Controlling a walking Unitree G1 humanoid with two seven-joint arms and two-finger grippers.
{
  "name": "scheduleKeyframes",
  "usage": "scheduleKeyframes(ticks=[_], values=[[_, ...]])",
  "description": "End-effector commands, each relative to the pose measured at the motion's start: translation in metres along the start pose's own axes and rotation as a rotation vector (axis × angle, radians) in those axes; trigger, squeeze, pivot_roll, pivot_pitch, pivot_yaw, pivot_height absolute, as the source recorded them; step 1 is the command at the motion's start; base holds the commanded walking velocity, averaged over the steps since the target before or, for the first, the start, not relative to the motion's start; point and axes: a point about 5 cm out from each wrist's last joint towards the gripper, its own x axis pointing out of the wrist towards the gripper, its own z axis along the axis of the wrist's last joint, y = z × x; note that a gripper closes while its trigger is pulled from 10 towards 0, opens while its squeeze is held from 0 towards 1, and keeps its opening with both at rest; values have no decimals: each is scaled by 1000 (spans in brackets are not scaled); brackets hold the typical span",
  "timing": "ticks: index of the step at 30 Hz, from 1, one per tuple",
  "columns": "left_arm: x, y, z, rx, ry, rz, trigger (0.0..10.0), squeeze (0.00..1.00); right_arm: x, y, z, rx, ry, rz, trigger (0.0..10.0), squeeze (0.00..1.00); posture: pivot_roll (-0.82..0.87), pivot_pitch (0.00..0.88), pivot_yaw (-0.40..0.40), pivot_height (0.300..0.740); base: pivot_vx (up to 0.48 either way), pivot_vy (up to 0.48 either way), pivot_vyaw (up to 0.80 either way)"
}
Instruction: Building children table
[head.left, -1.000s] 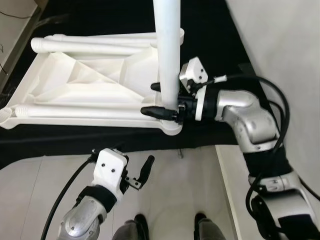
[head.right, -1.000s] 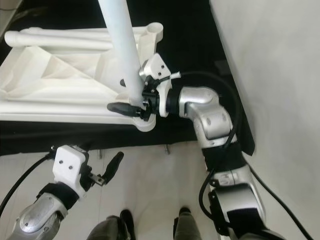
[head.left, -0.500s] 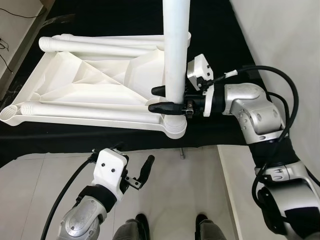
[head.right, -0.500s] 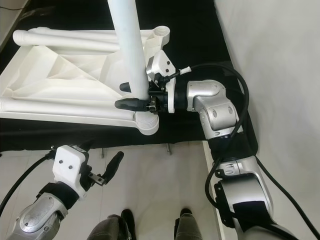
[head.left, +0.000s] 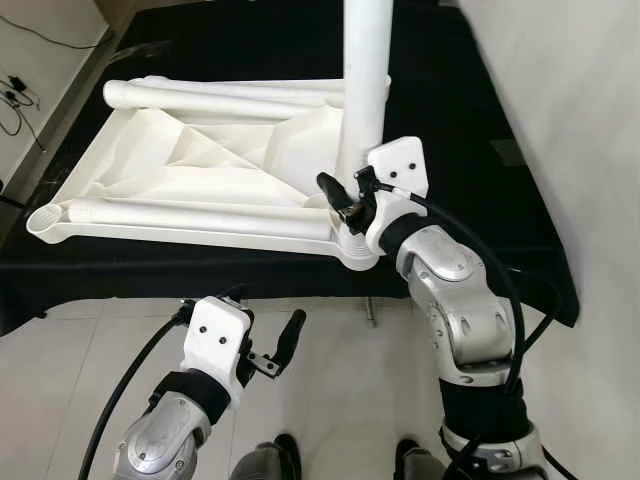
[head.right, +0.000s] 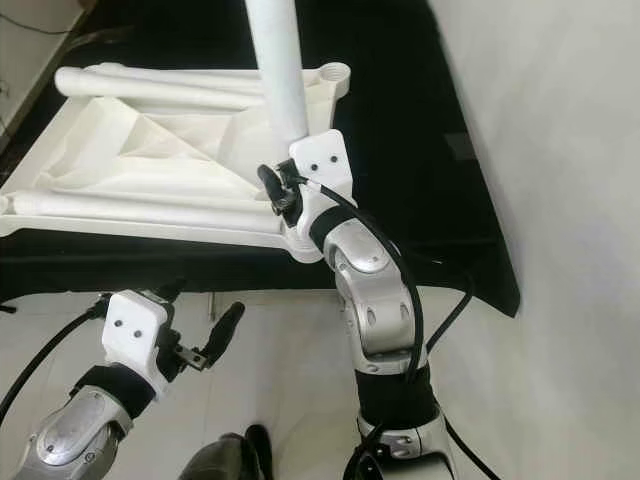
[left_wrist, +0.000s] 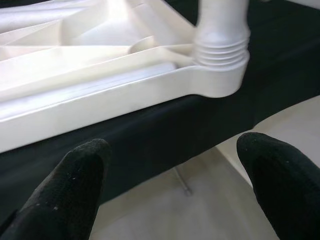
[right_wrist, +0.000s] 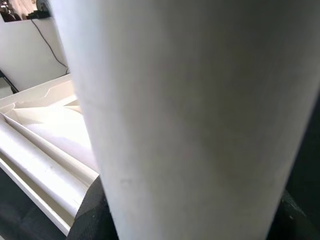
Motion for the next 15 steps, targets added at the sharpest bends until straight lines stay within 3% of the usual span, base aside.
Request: scheduleKeyframes(ticks=[1,2,4,5,6,8,13,14,15], values=[[-2,1,-4,4,21,2,10000,0,6,5,-38,96,191,19,8431,0,-15,313,107,740,0,0,0],[-2,1,-4,3,21,5,10000,0,11,8,-31,122,153,75,10000,0,-13,314,106,740,0,0,0],[-3,1,-4,2,20,8,10000,0,12,13,-24,137,123,135,10000,0,-12,316,105,740,0,0,0],[-3,1,-4,2,19,9,10000,0,14,16,-15,158,80,217,10000,1000,-9,320,104,740,0,0,0],[-3,1,-4,1,19,10,10000,0,14,20,-7,160,36,315,10000,1000,-6,321,102,740,0,0,0],[-3,1,-3,1,18,11,10000,0,13,21,0,149,3,381,10000,1000,-5,321,102,740,0,0,0],[-3,-1,-3,-2,16,11,10000,0,14,8,18,58,-72,599,10000,973,-2,323,100,740,0,0,0],[-3,-1,-3,-3,15,11,10000,0,12,5,21,18,-82,674,10000,0,-1,324,99,740,0,0,0],[-3,-1,-3,-3,15,11,10000,0,12,5,21,18,-82,674,10000,0,-1,324,99,740,0,0,0]])
